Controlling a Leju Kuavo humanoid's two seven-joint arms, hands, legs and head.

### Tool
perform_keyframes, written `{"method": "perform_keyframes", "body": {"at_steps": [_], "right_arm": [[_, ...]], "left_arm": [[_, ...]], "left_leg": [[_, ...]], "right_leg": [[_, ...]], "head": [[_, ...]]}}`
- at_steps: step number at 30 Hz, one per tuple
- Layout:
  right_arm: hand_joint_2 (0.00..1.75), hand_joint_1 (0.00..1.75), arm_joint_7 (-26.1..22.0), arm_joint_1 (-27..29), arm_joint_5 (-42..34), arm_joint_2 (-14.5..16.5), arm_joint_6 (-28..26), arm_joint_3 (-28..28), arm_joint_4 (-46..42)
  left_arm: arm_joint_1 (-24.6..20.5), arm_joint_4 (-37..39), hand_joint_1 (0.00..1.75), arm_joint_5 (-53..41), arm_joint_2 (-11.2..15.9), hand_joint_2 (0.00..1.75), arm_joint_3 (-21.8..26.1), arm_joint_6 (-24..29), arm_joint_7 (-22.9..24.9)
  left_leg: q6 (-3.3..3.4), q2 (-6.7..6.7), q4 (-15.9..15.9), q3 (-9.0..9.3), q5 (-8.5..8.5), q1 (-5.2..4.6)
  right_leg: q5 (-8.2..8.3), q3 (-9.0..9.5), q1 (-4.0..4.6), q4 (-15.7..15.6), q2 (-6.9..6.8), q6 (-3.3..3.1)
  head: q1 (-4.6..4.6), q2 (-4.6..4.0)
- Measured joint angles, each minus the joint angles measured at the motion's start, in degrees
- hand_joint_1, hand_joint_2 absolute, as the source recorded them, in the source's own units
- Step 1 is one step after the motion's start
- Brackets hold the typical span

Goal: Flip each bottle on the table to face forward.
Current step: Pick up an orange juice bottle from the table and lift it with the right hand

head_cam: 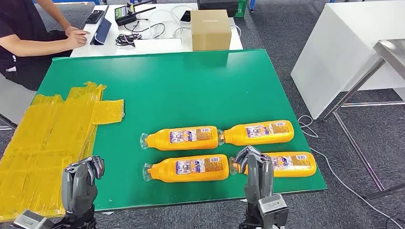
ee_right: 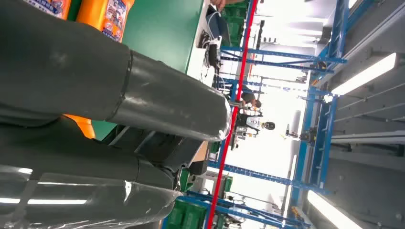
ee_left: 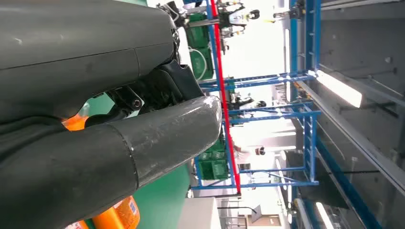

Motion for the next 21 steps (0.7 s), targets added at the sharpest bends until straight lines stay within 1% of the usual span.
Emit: {"method": "perform_keyframes", "body": {"at_steps": [4,9,14,18,19,21], "right_arm": [[0.00,0.00,0.47,0.64,0.92,-0.05,-0.80,-0.73,-0.68],[0.00,0.00,4.00,1.85,5.67,-0.07,-2.90,-0.99,-1.76],[0.00,0.00,4.54,2.37,6.14,-0.07,-3.34,-0.99,-2.34],[1.75,0.00,5.60,2.43,7.09,-0.17,-3.15,-0.96,-2.54],[1.75,0.00,6.77,2.41,8.25,-0.34,-2.91,-0.89,-2.54],[1.75,0.00,10.64,2.23,12.56,-1.02,-2.39,-0.48,-2.42]], "left_arm": [[0.15,0.00,0.00,-0.99,-0.38,0.00,0.68,1.23,1.26],[0.68,0.00,0.00,-1.82,-0.74,0.00,1.10,2.66,2.50],[1.04,0.00,0.00,-1.86,-0.91,0.00,1.38,2.75,2.59],[1.09,0.00,0.00,-1.80,-0.92,0.00,1.45,2.87,2.63],[1.09,0.00,0.00,-1.68,-0.93,0.00,1.46,2.93,2.68],[1.11,0.00,0.00,-1.38,-0.96,0.00,1.53,2.91,2.86]], "left_leg": [[0.01,0.00,0.00,0.05,0.06,0.00],[0.02,0.00,0.00,0.09,0.08,0.00],[0.02,0.00,0.01,0.09,0.07,0.00],[0.02,0.00,0.00,0.09,0.07,0.00],[0.02,0.00,0.00,0.09,0.07,0.00],[0.02,0.00,0.00,0.08,0.07,0.00]], "right_leg": [[0.03,0.05,0.00,0.00,0.00,-0.01],[0.04,0.10,0.00,0.00,0.00,0.00],[0.04,0.10,0.00,0.00,0.00,0.00],[0.04,0.10,0.00,0.00,0.00,0.00],[0.04,0.10,0.00,0.00,0.00,0.00],[0.04,0.11,0.00,0.00,0.00,0.00]], "head": [[0.01,0.00],[0.00,0.00],[0.00,0.00],[0.00,0.00],[0.00,0.00],[0.00,0.00]]}}
